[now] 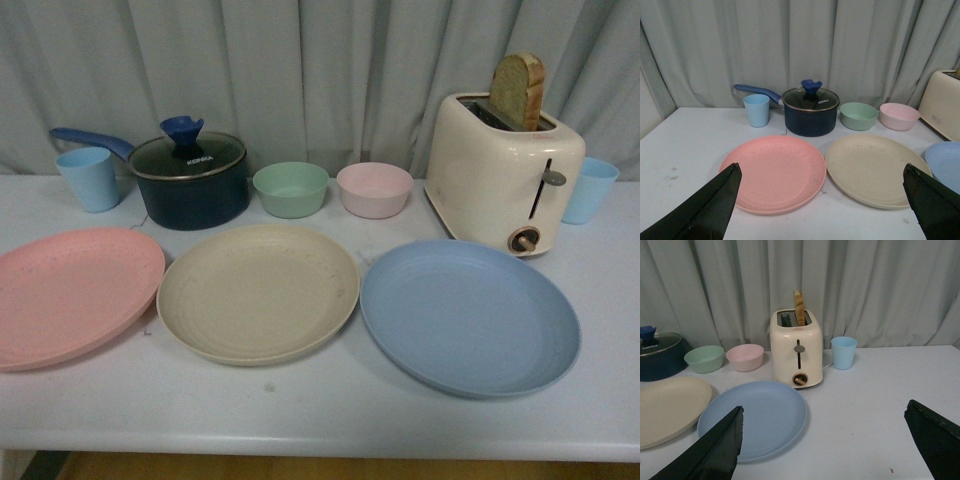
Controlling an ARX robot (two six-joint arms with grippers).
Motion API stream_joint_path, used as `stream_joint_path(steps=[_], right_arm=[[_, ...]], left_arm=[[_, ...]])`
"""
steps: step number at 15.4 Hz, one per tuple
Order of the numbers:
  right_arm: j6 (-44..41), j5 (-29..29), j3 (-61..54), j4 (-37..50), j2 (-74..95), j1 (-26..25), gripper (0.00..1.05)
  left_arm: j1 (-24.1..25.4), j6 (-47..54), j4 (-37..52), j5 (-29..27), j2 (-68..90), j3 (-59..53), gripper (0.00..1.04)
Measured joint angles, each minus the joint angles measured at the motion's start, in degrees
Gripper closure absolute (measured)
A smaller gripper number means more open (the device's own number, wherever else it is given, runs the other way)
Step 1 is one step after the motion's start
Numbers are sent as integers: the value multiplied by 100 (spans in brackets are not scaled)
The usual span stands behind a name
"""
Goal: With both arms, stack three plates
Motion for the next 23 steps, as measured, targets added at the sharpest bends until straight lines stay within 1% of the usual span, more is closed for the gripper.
stream_joint_path(steps=[2, 3, 4, 5, 6, 7, 8, 9, 10, 11, 13, 15, 17, 19, 22, 23], right_arm=[[0, 0, 0, 0, 0, 0, 6], [0, 0, 0, -4, 0, 0, 6], [-13, -9, 0, 13, 0, 0, 6], [-11, 4, 0, 9, 0, 0, 6], [-13, 0, 0, -7, 0, 0, 6], [-11, 0, 0, 2, 0, 0, 6], [-13, 2, 0, 0, 0, 0, 6], [-13, 0, 0, 0, 0, 0, 6], [-13, 0, 0, 0, 0, 0, 6], [-13, 0, 0, 0, 0, 0, 6], [-13, 0, 0, 0, 0, 0, 6], [-13, 0, 0, 0, 0, 0, 6], [-13, 0, 0, 0, 0, 0, 6], [-13, 0, 0, 0, 0, 0, 6], [-13, 0, 0, 0, 0, 0, 6], [-13, 0, 0, 2, 0, 0, 6]], left_arm=[[0, 0, 0, 0, 0, 0, 7], [-262, -203, -697, -697, 299, 243, 7], [48, -452, -675, -1746, 1539, 682, 7], [719, -476, -66, -1738, 2271, 944, 7], [1281, -402, 769, -1353, 3130, 1281, 7], [1515, -293, 1530, -876, 4151, 1711, 7], [1569, -186, 2090, -527, 5117, 2111, 7], [1589, -55, 2616, -326, 6264, 2603, 7], [1641, 105, 2767, -83, 7390, 3156, 7], [1735, 284, 2684, 146, 8282, 3670, 7], [2079, 407, 2282, 431, 10142, 4944, 7], [2256, 367, 1902, 730, 11226, 5775, 7], [2247, 306, 1860, 946, 11790, 6151, 7], [2118, 210, 2000, 1102, 12056, 6242, 7], [1991, -2, 2140, 1108, 12539, 6332, 7], [1991, -33, 2221, 1012, 12670, 6332, 7]])
